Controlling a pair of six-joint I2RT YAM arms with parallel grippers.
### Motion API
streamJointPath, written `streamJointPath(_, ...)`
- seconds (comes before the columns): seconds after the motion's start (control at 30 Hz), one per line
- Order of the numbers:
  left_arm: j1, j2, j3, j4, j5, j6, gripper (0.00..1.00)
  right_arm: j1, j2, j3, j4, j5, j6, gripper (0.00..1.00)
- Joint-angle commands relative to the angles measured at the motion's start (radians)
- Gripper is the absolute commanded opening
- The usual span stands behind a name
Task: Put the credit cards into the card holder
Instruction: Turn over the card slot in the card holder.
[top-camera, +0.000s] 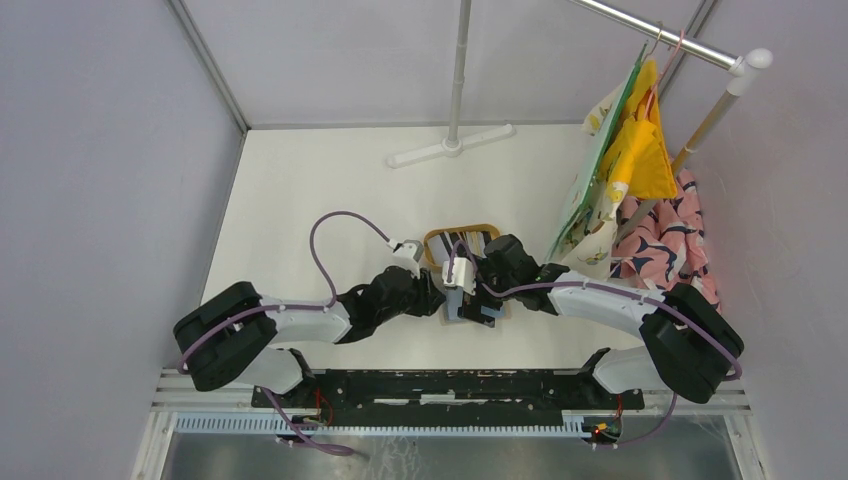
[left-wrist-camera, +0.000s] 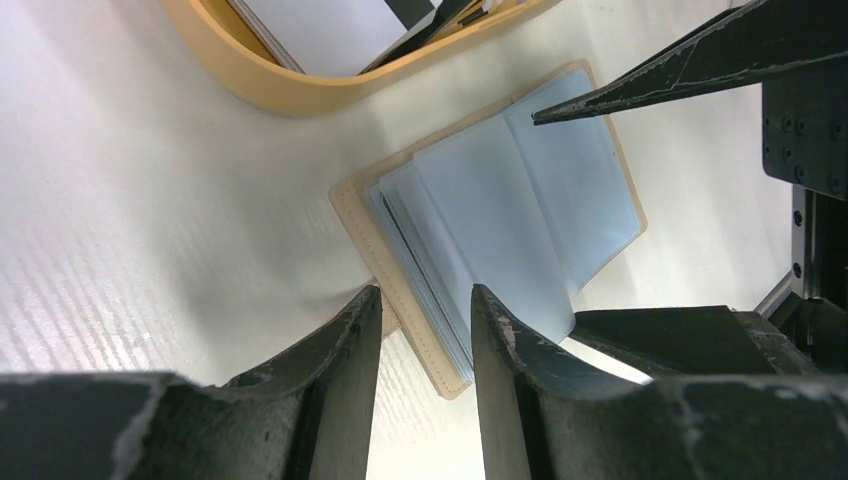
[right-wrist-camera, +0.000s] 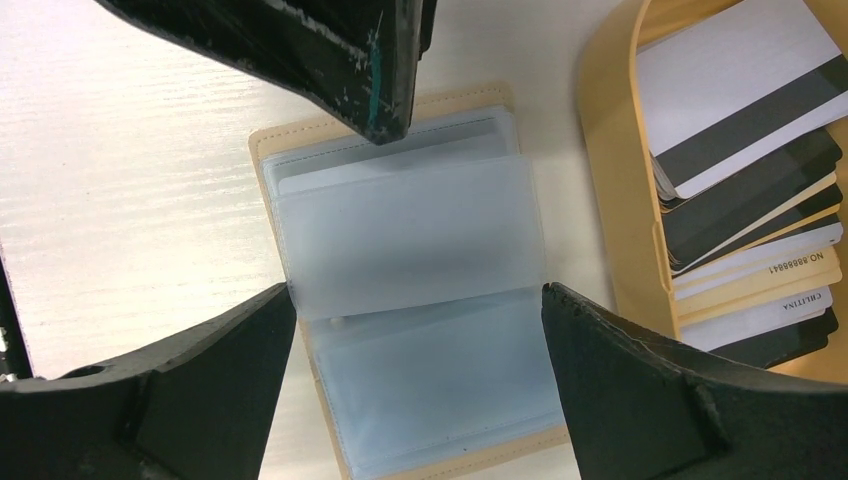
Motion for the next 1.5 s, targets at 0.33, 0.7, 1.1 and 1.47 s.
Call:
streamJointPath(0.33,-0.003,-0.04,0.005,-0.009,-0.028,0.014,0.35,-0.02,-0.028,0.041,0.013,0.003,0.012,0.98)
streamJointPath(0.7,-0.007,0.045,0.036,0.065,0.04,0.009,0.29,-0.031,-0.032,0.039,0.012,-0.008,0.012,0.98)
streamJointPath(1.1,-0.028,0.073,0.062,0.073,0.04,0.006,0.29,-0.034,-0.032,0.04,0.012,-0.009,0.012,0.98)
streamJointPath(1.47,-0.05,0.133,0.116,0.073,0.052,0.013,0.29,-0.036,-0.035,0.039,0.01,-0.012,0.012,0.98)
